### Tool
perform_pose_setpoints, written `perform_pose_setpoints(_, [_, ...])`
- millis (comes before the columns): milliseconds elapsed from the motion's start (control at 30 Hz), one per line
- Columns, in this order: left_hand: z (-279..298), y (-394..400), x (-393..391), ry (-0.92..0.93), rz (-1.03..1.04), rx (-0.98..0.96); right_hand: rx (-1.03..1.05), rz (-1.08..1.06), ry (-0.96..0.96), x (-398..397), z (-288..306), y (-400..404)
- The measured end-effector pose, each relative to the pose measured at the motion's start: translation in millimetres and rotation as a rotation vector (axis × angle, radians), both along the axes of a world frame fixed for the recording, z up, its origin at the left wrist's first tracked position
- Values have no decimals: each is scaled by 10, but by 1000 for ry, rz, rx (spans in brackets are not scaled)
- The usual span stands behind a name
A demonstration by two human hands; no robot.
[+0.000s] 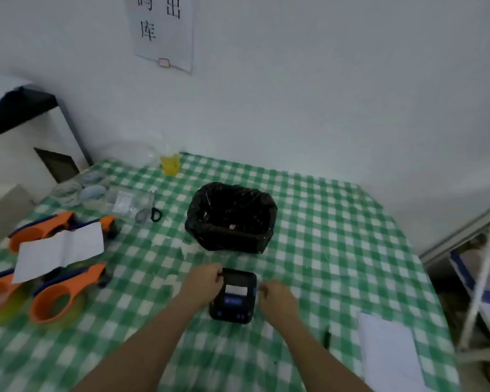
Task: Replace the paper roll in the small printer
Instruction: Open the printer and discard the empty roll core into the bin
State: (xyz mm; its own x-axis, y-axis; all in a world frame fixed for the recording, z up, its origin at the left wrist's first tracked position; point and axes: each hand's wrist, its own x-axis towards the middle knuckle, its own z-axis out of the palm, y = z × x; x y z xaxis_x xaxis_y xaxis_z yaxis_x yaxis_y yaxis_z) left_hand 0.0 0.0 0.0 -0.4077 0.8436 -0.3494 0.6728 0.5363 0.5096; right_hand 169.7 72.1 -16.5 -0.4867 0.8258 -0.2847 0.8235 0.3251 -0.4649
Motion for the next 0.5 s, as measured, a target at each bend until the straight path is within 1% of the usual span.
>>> perform_pose_setpoints(133, [-193, -51, 38, -30, 1, -61, -82, -49, -56, 73, -119, -6])
perform_pose_setpoints(233, [-348, -97, 56, -56, 6, -55, -123, -99, -30, 73, -220, 31])
perform_pose_setpoints(367, [-441, -116, 44, -104, 21, -16, -216, -187, 58, -32, -308, 142])
perform_pose_setpoints(500, [-496, -100, 4, -135, 12, -22, -351, -236, 46, -135, -420, 275])
